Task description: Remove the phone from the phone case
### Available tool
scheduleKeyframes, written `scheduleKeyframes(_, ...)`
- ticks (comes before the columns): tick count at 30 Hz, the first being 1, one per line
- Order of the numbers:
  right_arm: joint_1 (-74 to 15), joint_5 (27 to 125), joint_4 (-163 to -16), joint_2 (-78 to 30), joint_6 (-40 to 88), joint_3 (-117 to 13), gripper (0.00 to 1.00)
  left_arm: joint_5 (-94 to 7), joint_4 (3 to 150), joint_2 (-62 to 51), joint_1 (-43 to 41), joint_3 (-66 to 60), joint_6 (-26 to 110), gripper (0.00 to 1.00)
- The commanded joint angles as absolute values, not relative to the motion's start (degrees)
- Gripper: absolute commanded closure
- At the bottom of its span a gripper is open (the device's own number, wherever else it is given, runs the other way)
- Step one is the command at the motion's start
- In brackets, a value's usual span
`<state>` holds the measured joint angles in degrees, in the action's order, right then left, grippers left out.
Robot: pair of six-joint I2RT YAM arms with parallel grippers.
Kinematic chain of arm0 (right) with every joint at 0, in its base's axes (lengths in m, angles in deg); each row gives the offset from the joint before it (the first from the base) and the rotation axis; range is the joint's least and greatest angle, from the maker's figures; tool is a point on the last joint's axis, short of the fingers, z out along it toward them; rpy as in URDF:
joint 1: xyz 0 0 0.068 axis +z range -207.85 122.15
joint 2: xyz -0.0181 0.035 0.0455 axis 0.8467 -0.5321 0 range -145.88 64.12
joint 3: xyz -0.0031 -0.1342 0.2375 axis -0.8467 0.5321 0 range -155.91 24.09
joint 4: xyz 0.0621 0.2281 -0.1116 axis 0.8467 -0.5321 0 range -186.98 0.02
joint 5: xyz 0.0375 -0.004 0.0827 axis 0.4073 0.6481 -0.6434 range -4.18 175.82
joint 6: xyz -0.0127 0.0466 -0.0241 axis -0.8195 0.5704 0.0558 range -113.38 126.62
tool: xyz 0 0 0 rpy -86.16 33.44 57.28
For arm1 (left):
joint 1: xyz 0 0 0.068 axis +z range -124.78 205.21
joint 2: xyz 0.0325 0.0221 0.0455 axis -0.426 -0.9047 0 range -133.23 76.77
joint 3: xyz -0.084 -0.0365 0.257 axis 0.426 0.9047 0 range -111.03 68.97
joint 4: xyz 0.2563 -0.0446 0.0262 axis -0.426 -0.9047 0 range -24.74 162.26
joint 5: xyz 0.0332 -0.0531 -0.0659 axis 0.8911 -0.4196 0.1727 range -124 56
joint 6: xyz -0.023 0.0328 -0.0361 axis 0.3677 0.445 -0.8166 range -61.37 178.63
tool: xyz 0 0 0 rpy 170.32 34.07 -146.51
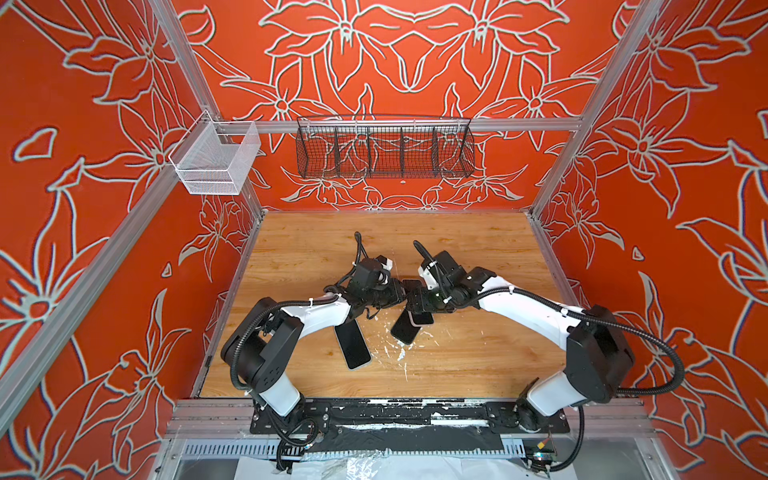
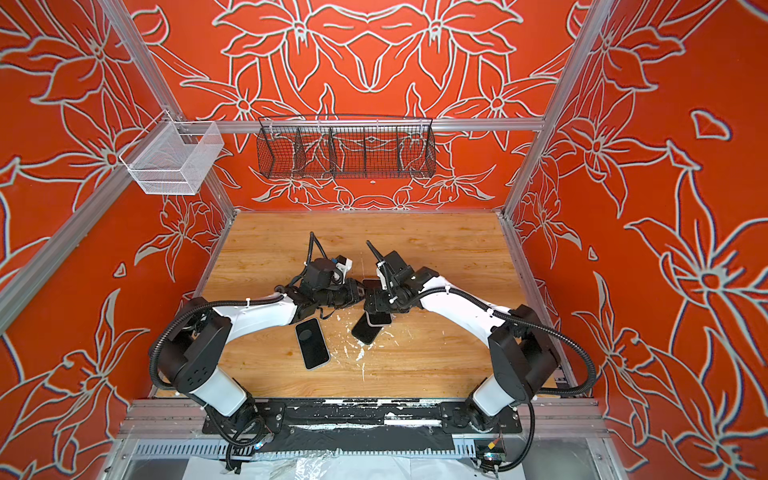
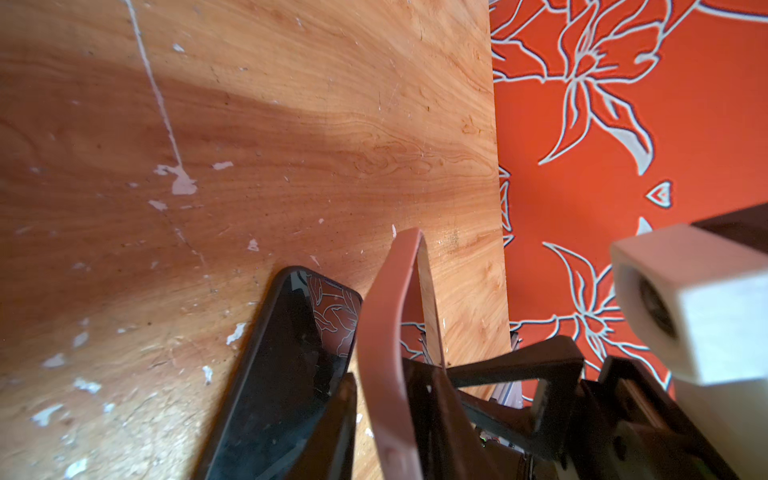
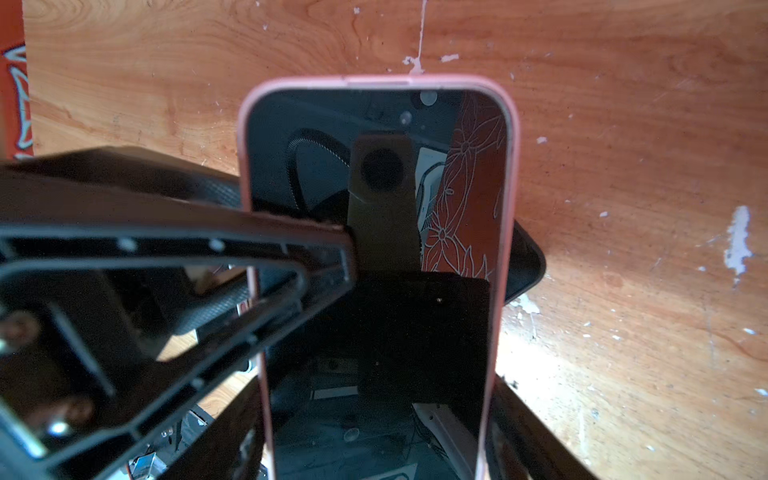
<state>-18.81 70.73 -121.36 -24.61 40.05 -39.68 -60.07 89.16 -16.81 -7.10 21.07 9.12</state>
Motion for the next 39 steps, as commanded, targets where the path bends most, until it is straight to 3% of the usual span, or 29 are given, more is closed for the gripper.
scheduleKeyframes(1, -18.22, 69.9, -119.26, -22.84, 40.0, -39.28, 0.61, -60.76, 91.56, -17.96, -8.07, 20.51, 7.77, 0.7)
scheduleKeyframes(4, -18.16, 69.91, -119.16, -23.16, 39.8, -39.28, 0.61, -60.7, 92.35, -18.15, -8.27, 20.86, 7.07, 0.72)
scheduleKeyframes(8, -18.2, 69.74, -118.82, -23.61, 39.79, -39.37, 0.61, -61.07, 93.71, -17.81, -8.27, 21.29, 5.84, 0.98)
scheduleKeyframes(13, -18.14, 69.32, -118.29, -24.03, 39.98, -39.68, 0.59, -61.77, 95.78, -16.29, -8.27, 22.08, 4.13, 1.0)
scheduleKeyframes(22, -18.17, 69.6, -115.86, -15.01, 37.88, -36.47, 0.03, -58.24, 94.61, -8.57, -7.69, 22.68, 5.67, 1.0)
scheduleKeyframes(30, -18.31, 72.46, -114.54, -2.49, 38.9, -31.55, 0.02, -55.02, 107.88, -2.54, -3.96, 27.31, 0.66, 1.0)
scheduleKeyframes(39, -19.08, 69.31, -99.01, 10.06, 47.89, -19.1, 0.06, -48.66, 129.0, -2.37, -1.15, 34.54, -7.08, 1.0)
